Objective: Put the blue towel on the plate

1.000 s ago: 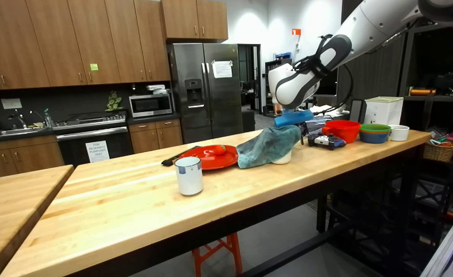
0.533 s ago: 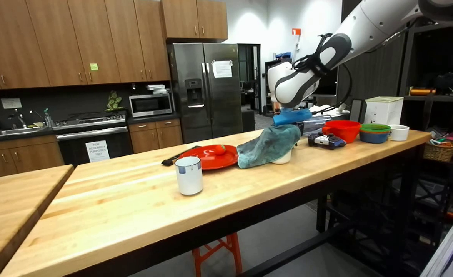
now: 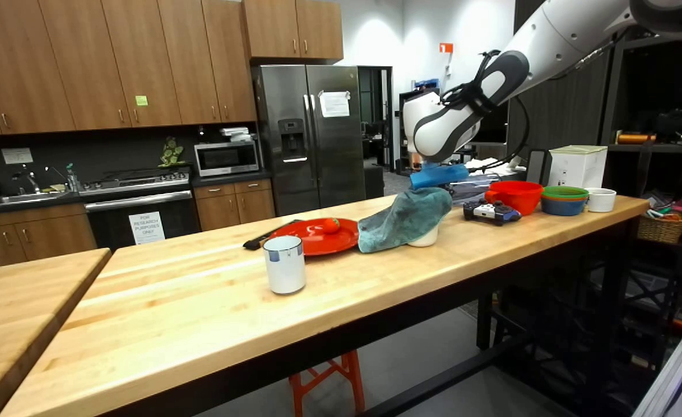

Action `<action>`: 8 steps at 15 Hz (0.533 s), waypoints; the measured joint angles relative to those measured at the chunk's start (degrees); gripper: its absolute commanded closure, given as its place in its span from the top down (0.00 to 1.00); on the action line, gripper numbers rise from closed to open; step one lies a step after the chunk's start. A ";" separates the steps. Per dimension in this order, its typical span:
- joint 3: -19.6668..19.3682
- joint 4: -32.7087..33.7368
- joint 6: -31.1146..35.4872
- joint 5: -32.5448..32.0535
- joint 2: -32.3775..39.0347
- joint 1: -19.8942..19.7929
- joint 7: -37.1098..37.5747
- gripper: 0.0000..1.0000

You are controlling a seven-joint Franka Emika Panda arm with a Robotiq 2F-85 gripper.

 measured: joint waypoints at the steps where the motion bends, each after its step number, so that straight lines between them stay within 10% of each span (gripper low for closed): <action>1: 0.00 0.00 0.13 0.00 0.00 0.00 0.00 0.01; 8: -0.01 1.26 0.59 0.00 -0.50 0.05 -0.04 0.12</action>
